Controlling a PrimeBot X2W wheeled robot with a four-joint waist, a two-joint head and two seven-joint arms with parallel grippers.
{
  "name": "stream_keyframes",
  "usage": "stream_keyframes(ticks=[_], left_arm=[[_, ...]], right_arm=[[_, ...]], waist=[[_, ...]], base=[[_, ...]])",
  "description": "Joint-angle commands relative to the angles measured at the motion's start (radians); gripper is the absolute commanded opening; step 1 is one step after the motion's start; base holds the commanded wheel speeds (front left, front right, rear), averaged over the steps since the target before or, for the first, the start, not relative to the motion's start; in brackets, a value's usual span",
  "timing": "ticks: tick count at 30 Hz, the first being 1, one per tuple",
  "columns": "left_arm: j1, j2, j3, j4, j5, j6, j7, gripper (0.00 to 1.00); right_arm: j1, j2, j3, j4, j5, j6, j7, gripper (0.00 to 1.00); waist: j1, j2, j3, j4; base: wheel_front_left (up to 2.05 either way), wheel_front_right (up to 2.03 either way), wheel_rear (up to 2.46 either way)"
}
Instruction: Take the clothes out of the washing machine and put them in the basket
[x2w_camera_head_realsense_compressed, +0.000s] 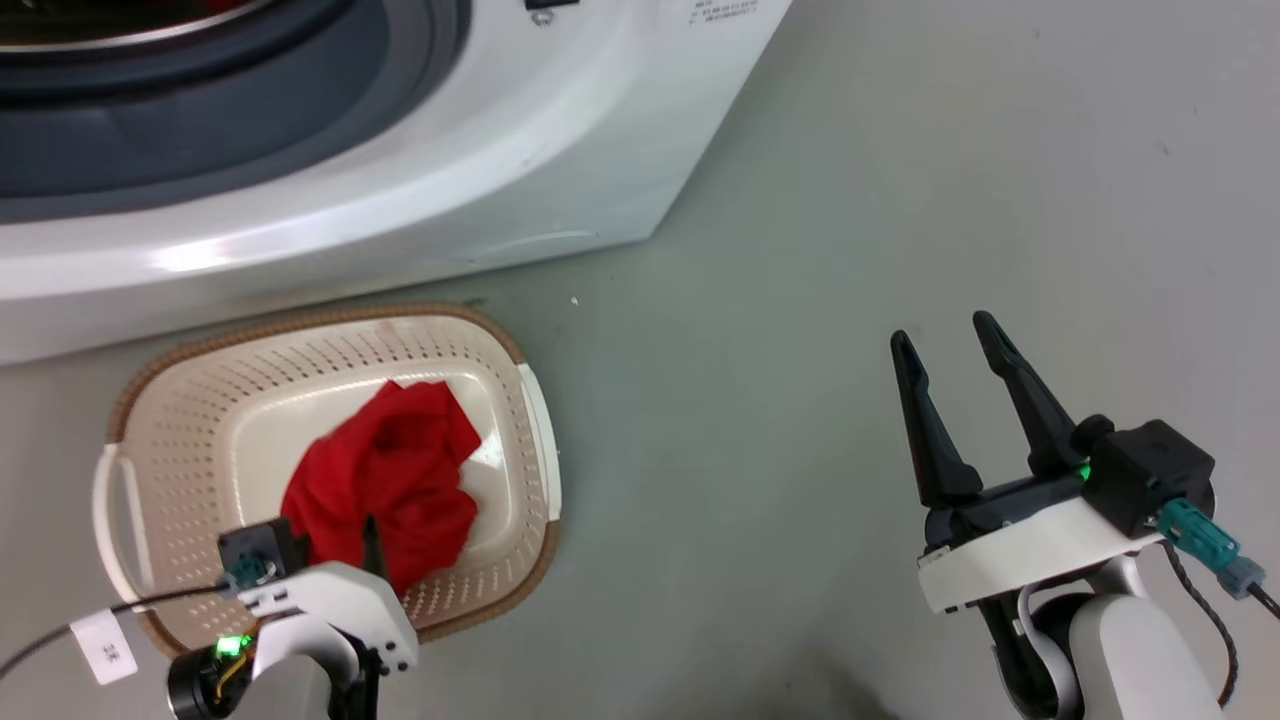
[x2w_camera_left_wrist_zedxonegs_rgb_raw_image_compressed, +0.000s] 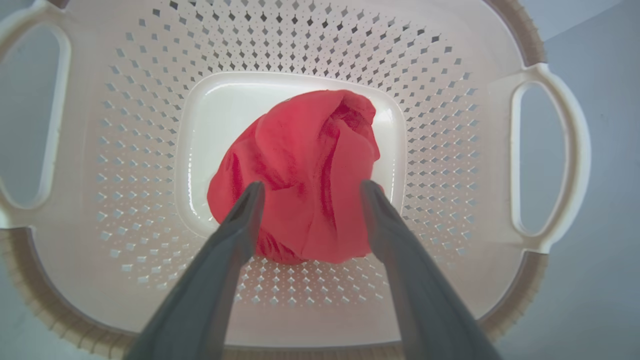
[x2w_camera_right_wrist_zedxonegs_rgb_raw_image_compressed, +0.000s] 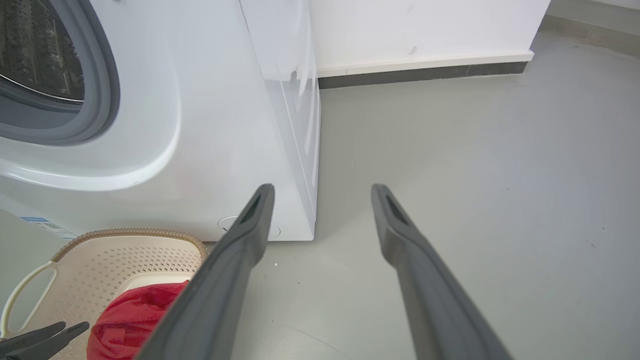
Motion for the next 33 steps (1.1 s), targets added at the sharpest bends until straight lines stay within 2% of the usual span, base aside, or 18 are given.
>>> stream_keyframes(ticks=[1, 9, 15, 25, 33], left_arm=[[0.022, -0.004, -0.004, -0.012, 0.01, -0.003, -0.003, 1.0], [0.115, -0.039, -0.004, -0.13, 0.041, -0.018, -0.003, 1.0], [0.173, -0.058, -0.017, -0.267, 0.075, -0.012, -0.002, 1.0], [0.268, -0.069, -0.062, -0.528, 0.117, 0.001, -0.003, 1.0], [0.322, -0.071, -0.12, -0.74, 0.168, 0.033, -0.003, 1.0]], right_arm=[[0.022, 0.001, -0.006, -0.005, -0.008, -0.001, 0.003, 1.0], [0.085, 0.001, -0.029, -0.034, -0.043, -0.001, 0.047, 1.0], [0.131, 0.001, -0.033, -0.067, -0.07, -0.001, 0.082, 1.0], [0.205, 0.001, -0.061, -0.123, -0.088, -0.001, 0.125, 1.0], [0.262, 0.002, -0.082, -0.177, -0.1, -0.001, 0.152, 1.0]], waist=[[-0.0001, 0.0, -0.079, 0.033], [-0.0001, 0.0, -0.248, 0.079], [-0.0001, 0.0, -0.343, 0.106], [-0.0001, 0.0, -0.431, 0.154], [-0.0001, 0.0, -0.468, 0.183]], base=[[0.0, 0.0, 0.0], [0.0, 0.0, 0.0], [0.0, 0.0, 0.0], [0.0, 0.0, 0.0], [0.0, 0.0, 0.0]])
